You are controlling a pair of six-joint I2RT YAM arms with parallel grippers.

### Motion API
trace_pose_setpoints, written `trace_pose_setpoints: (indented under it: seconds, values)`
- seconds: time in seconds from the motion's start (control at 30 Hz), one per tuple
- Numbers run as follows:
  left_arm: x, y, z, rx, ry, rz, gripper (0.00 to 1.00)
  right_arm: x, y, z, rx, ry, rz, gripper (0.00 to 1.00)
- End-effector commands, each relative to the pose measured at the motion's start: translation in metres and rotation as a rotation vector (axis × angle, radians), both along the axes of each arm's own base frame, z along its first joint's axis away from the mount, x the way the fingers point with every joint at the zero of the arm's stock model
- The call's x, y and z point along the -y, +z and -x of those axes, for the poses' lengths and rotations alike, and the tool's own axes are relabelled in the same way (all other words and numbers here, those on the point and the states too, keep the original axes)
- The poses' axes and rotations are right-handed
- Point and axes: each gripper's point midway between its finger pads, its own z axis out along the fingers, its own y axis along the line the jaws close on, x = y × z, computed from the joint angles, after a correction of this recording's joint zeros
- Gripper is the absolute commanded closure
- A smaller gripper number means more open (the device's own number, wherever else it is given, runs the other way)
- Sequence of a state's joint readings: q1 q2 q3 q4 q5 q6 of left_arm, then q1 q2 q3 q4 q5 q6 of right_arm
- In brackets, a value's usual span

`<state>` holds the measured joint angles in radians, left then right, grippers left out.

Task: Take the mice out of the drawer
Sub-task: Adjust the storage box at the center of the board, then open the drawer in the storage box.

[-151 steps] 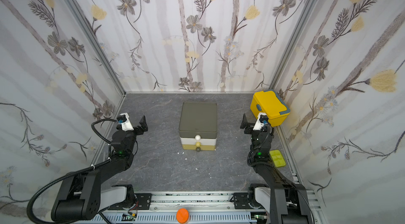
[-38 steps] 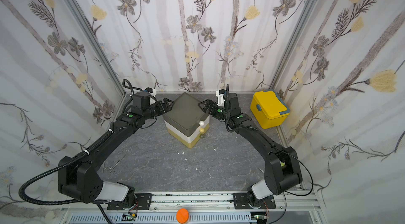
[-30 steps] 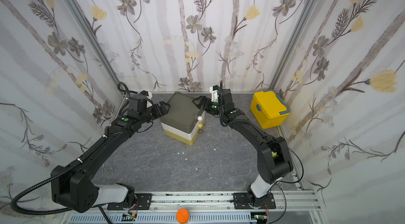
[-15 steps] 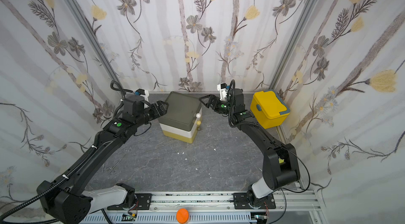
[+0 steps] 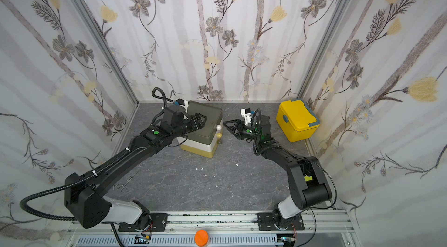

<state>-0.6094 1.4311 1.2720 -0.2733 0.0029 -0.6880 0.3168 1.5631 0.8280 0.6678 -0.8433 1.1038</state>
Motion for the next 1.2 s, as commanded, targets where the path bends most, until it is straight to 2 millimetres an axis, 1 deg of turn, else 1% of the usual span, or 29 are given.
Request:
trace_pose_setpoints:
  seconds: [0.0, 0.03, 0.07, 0.17, 0.3, 0.4, 0.53, 0.6, 0.7, 0.77, 0.87, 1.0, 1.07, 1.17]
  values:
    - [-0.003, -0.002, -0.012, 0.013, 0.05, -0.015, 0.22, -0.005, 0.019, -0.001, 0.042, 0.018, -0.079, 0.34]
    - [-0.001, 0.003, -0.015, 0.021, 0.049, -0.013, 0.22, -0.007, 0.004, -0.005, 0.005, 0.02, -0.073, 0.34]
    - [0.001, 0.004, -0.018, 0.02, 0.05, -0.017, 0.22, -0.009, 0.002, -0.005, 0.0, 0.022, -0.076, 0.34]
    - [0.002, -0.002, -0.021, 0.013, 0.05, -0.035, 0.23, -0.014, -0.003, -0.007, -0.01, 0.025, -0.106, 0.35]
    - [-0.002, -0.009, -0.026, -0.002, 0.07, -0.063, 0.24, -0.022, -0.004, -0.01, -0.02, 0.05, -0.16, 0.37]
    - [-0.001, -0.009, -0.027, -0.004, 0.068, -0.06, 0.24, -0.03, -0.008, -0.011, -0.03, 0.064, -0.17, 0.41]
    - [-0.002, -0.011, -0.028, -0.009, 0.076, -0.074, 0.25, -0.032, -0.007, -0.012, -0.028, 0.056, -0.183, 0.45]
    - [-0.003, -0.011, -0.029, -0.007, 0.081, -0.077, 0.25, -0.038, -0.007, -0.014, -0.03, 0.067, -0.179, 0.46]
    - [-0.006, -0.008, -0.03, -0.004, 0.09, -0.083, 0.25, -0.046, -0.007, -0.016, -0.034, 0.081, -0.183, 0.51]
    - [-0.01, -0.007, -0.03, -0.003, 0.1, -0.091, 0.25, -0.051, -0.007, -0.02, -0.032, 0.081, -0.176, 0.51]
    - [-0.016, -0.005, -0.03, 0.0, 0.116, -0.096, 0.25, -0.061, -0.005, -0.024, -0.026, 0.093, -0.179, 0.54]
    - [-0.021, -0.009, -0.031, -0.01, 0.126, -0.092, 0.25, -0.071, -0.001, -0.025, -0.02, 0.104, -0.191, 0.56]
    - [-0.02, -0.01, -0.033, -0.015, 0.127, -0.083, 0.25, -0.072, -0.003, -0.025, -0.026, 0.105, -0.19, 0.59]
    - [-0.02, -0.013, -0.035, -0.02, 0.127, -0.084, 0.25, -0.064, -0.009, -0.027, -0.04, 0.082, -0.187, 0.62]
